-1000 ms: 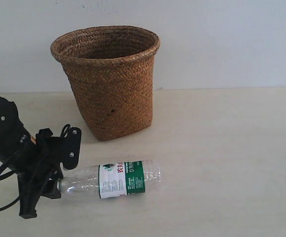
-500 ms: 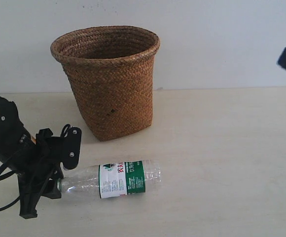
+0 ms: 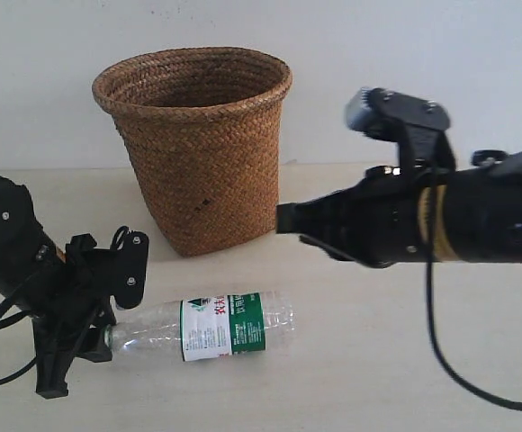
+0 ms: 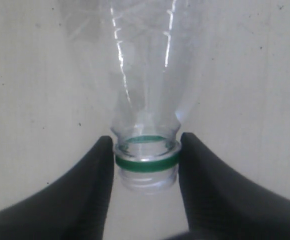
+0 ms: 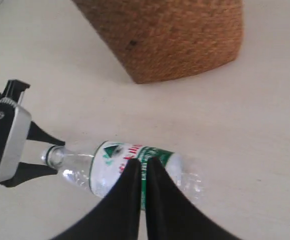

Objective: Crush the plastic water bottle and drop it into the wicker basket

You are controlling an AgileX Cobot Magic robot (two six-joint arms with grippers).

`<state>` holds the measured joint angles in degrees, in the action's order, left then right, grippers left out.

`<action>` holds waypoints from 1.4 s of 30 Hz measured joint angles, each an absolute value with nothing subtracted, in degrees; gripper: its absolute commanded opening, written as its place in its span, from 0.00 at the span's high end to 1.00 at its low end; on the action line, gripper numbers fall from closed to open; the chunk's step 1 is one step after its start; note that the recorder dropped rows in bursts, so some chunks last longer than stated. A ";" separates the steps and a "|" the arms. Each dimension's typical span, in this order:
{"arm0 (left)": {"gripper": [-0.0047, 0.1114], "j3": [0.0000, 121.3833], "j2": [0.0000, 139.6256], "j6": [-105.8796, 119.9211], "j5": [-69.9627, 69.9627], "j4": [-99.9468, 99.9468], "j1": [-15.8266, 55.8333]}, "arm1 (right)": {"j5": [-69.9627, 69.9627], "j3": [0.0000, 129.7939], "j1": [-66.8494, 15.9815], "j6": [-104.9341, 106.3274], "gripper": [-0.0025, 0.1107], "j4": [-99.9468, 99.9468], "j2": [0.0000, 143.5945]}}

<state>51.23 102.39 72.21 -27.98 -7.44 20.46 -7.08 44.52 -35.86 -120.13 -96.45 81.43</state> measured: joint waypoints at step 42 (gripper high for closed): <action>0.93 51.23 102.39 72.21 -27.45 -7.68 20.46 | -5.11 55.93 -42.82 -120.25 0.98 -90.93 108.64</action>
<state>51.23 102.39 72.21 -27.45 -7.68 20.46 -5.11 55.93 -42.82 -120.25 -90.93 108.64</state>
